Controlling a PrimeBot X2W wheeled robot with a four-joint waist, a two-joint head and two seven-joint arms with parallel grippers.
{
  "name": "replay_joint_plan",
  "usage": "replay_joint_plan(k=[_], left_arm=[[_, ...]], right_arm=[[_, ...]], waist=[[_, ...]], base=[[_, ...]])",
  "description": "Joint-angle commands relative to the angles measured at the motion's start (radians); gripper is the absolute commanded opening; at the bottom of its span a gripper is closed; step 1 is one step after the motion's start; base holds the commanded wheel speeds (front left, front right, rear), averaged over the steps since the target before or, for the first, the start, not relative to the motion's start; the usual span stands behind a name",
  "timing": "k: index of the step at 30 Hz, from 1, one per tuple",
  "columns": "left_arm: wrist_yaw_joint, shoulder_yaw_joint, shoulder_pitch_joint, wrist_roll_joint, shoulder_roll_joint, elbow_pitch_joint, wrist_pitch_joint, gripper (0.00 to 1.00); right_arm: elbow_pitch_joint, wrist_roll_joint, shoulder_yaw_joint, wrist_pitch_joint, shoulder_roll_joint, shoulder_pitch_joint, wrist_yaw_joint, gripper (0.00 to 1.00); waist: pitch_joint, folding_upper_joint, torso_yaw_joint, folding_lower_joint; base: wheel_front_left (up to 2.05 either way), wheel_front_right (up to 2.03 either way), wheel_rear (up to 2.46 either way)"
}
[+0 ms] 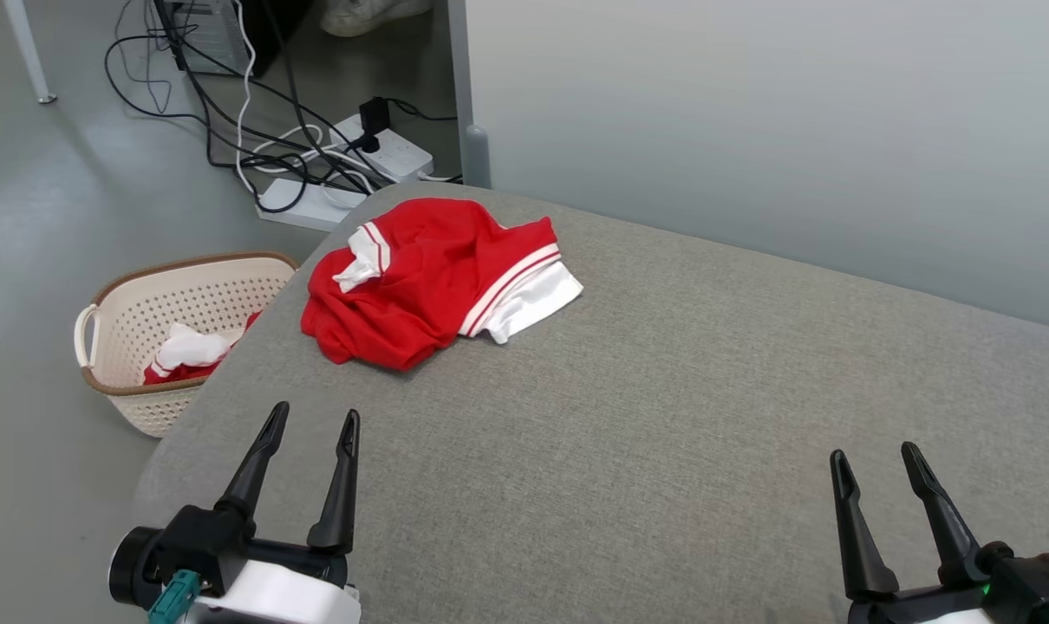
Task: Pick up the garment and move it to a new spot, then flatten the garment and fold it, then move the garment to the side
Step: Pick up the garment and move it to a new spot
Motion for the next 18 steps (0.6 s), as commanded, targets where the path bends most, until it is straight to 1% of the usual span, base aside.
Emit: replay_joint_plan(k=[1,9,18], left_arm=[[0.011,0.029,-0.029,-0.004,0.002,-0.03,-0.009,1.0],[0.023,0.024,-0.029,-0.016,0.002,-0.044,-0.009,1.0],[0.051,0.018,-0.048,-0.043,0.002,-0.047,-0.009,1.0]], right_arm=[[-0.031,0.001,0.028,-0.006,-0.012,-0.013,0.001,1.0],[-0.034,-0.008,0.028,-0.006,-0.012,-0.015,0.001,1.0],[-0.033,-0.022,0.024,-0.006,-0.012,-0.028,0.001,1.0]], waist=[[0.001,0.0,0.023,0.0],[0.026,0.0,0.068,0.0],[0.067,0.0,0.067,0.0]], base=[[0.0,0.0,0.0],[0.0,0.0,0.0],[0.0,0.0,0.0]])
